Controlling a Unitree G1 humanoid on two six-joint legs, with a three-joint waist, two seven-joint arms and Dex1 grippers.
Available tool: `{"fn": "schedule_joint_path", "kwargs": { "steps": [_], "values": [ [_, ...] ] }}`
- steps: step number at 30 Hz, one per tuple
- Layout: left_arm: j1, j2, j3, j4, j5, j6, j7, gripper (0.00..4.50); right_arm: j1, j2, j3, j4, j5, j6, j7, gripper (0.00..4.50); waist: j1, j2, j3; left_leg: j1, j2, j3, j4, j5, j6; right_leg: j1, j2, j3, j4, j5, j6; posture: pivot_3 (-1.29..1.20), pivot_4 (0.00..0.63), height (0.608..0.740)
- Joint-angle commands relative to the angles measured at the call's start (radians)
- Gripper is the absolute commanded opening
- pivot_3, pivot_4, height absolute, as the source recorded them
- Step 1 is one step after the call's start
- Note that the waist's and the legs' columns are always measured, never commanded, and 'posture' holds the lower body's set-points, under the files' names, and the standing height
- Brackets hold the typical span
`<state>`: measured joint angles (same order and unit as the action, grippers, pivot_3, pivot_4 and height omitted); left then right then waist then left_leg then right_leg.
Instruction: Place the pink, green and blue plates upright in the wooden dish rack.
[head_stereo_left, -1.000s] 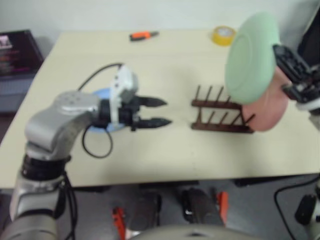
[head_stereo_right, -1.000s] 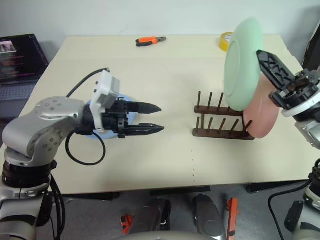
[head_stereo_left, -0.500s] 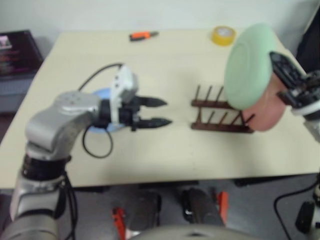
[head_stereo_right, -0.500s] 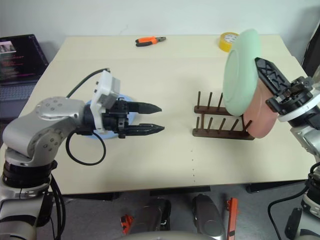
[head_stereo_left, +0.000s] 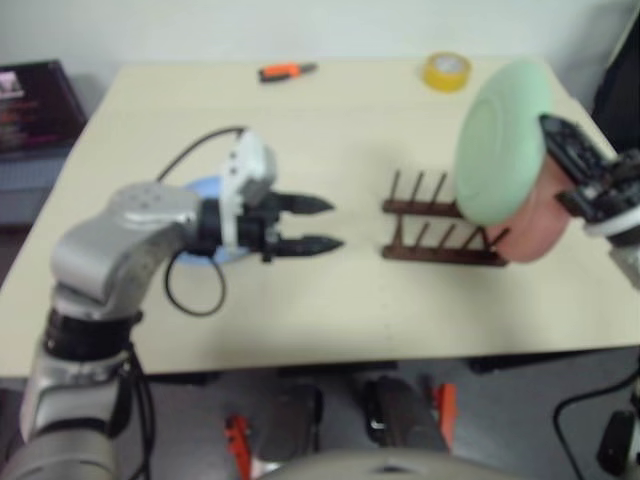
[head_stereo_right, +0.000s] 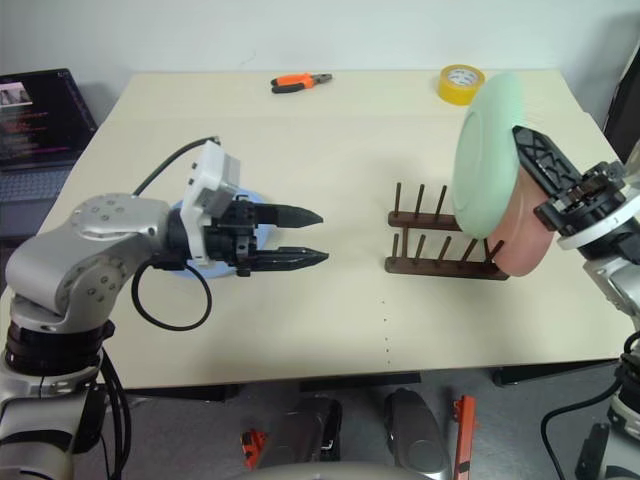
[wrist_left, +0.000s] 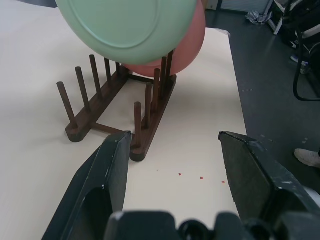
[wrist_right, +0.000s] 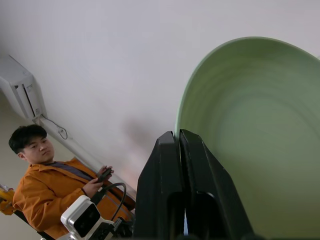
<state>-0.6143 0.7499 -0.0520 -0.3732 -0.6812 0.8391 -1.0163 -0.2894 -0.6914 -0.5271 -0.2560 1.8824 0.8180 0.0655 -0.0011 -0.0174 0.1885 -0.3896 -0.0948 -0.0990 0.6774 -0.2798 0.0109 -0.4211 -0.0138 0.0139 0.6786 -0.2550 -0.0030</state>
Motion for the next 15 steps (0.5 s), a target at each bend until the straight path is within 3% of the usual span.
{"fn": "schedule_joint_path", "kwargs": {
  "steps": [1, 9, 12, 15],
  "values": [
    [-0.016, 0.004, 0.015, -0.005, -0.003, -0.019, -0.006, 3.08, 0.0, -0.018, -0.011, -0.017, 0.025, -0.007, 0.019, 0.03, 0.0, 0.0, 0.0, 0.0, 0.0, 0.0, 0.0, 0.0, 0.0, 0.0, 0.0, 0.0, 0.0, 0.0, 0.0, 0.0, 0.15, 0.74],
    [-0.013, 0.003, 0.018, -0.01, -0.005, -0.015, 0.002, 3.08, 0.001, -0.035, 0.028, -0.026, -0.016, 0.012, 0.035, 0.03, 0.0, 0.0, 0.0, 0.0, 0.0, 0.0, 0.0, 0.0, 0.0, 0.0, 0.0, 0.0, 0.0, 0.0, 0.0, 0.0, 0.15, 0.74],
    [-0.009, 0.004, 0.02, -0.014, -0.006, -0.013, 0.005, 3.08, -0.003, -0.038, 0.031, -0.027, -0.018, 0.014, 0.044, 0.62, 0.0, 0.0, 0.0, 0.0, 0.0, 0.0, 0.0, 0.0, 0.0, 0.0, 0.0, 0.0, 0.0, 0.0, 0.0, 0.0, 0.15, 0.74],
    [-0.007, 0.007, 0.023, -0.014, -0.006, -0.013, 0.005, 3.08, -0.006, -0.058, 0.029, -0.031, -0.053, 0.02, 0.066, 1.62, 0.0, 0.0, 0.0, 0.0, 0.0, 0.0, 0.0, 0.0, 0.0, 0.0, 0.0, 0.0, 0.0, 0.0, 0.0, 0.0, 0.15, 0.74]
  ]
}}
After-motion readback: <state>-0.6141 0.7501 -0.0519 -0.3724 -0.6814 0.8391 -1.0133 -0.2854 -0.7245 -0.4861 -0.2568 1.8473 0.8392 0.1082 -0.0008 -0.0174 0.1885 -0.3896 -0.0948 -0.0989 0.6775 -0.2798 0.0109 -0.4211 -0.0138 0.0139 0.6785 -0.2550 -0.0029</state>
